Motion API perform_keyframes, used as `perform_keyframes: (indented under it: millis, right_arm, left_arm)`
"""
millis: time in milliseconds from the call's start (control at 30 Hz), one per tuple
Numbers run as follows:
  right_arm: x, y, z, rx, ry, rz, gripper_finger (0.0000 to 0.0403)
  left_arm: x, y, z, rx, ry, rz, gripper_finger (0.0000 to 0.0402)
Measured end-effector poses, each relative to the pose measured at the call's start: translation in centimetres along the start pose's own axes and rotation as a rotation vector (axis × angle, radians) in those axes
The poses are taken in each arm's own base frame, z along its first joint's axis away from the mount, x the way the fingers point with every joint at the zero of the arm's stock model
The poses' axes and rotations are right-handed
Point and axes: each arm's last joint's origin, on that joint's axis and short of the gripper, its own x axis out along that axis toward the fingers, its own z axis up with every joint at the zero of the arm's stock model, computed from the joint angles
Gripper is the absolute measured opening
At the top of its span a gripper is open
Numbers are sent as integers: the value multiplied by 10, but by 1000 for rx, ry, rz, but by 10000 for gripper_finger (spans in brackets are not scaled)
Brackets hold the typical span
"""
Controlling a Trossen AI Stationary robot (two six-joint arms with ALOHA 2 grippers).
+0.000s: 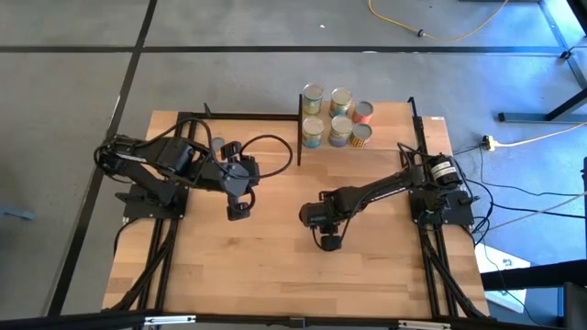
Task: Pick and place cans onto a shelf
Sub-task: Put the canned tuna on the shelf
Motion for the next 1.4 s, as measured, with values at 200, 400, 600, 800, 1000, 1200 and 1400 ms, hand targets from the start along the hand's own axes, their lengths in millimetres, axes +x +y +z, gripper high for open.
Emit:
perform_keyframes:
  millis: [200,400,600,800,1000,1200,1400]
  right_arm:
    - [0,-4,1,-11,-2,-4,90]
    - [6,-16,5,21,2,-9,90]
    - [10,-24,6,48,10,-11,90]
    - [11,-33,7,73,5,-15,90]
    - [12,-42,7,95,5,-24,43]
    - [12,-48,8,114,0,-29,12]
    - [4,-45,12,122,24,-40,6]
  left_arm:
    - [0,0,0,0,0,0,0]
    - [0,0,0,-1,0,0,0]
    - [0,0,0,0,0,-1,0]
    - [0,0,0,0,0,-1,0]
    - [-1,-3,-1,9,-1,-8,0]
    - [-3,-8,-3,26,-4,-23,0]
    - [-5,-12,-4,38,-5,-33,0]
